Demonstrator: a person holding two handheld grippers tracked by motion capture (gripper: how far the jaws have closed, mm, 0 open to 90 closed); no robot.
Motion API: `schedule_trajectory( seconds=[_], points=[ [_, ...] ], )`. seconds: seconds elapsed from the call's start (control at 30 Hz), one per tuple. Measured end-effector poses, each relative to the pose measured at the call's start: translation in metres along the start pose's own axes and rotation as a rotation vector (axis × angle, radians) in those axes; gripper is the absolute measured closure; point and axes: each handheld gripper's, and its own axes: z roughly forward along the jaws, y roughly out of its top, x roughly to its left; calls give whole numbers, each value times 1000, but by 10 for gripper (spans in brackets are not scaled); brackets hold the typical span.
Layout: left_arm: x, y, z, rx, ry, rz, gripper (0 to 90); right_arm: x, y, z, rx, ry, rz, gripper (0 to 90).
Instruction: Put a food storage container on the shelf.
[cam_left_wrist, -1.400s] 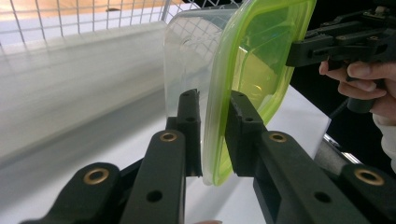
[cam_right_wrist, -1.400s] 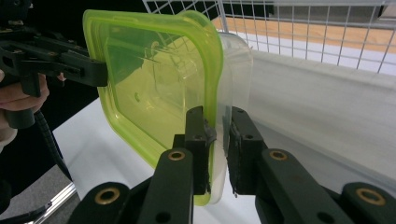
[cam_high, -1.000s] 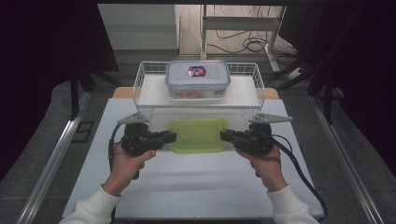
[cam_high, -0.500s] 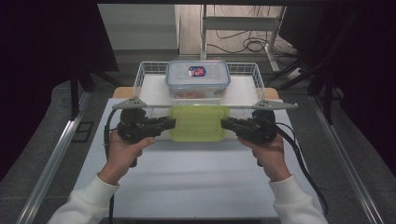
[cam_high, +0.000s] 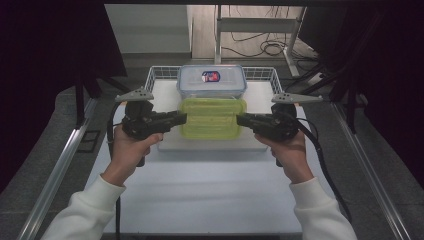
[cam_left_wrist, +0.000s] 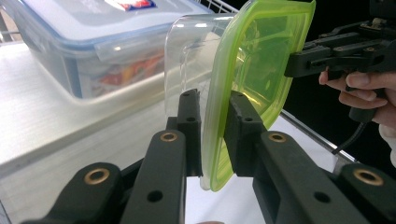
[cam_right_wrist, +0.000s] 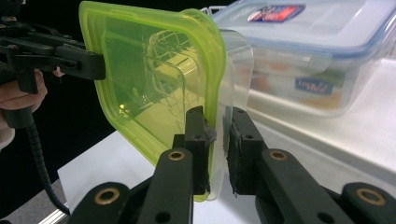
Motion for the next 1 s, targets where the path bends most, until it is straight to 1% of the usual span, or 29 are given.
schedule_trajectory(
  seconds=[0.1, 0.3, 0.33, 0.4, 0.47, 0.63, 0.67, 0.77, 0.9, 1.0],
  points=[
    [1, 7, -1, -5, 0, 2, 782, 0, 9, -1, -3, -6, -11, 795],
    [4, 25, 0, -9, 4, 19, 781, -4, 25, -1, -5, -8, -20, 795],
    [5, 27, 0, -11, 7, 14, 782, -5, 30, -1, -7, -10, -23, 795],
    [8, 33, 1, -10, 6, 19, 782, -7, 36, 0, -7, -13, -29, 795],
    [11, 40, 2, -14, 7, 11, 782, -10, 43, 1, -6, -12, -26, 795],
    [18, 53, 6, -15, 24, 7, 786, -17, 60, 6, 2, -16, -25, 795],
    [20, 55, 7, -14, 25, 4, 787, -18, 63, 7, 5, -19, -27, 795],
    [27, 60, 12, -17, 9, -12, 786, -25, 72, 10, 9, -16, -23, 796],
    [39, 71, 21, -8, 10, -27, 786, -36, 84, 17, 19, -19, -14, 796],
    [51, 80, 29, -12, -1, -59, 787, -45, 94, 24, 33, -25, 2, 796]
  ],
)
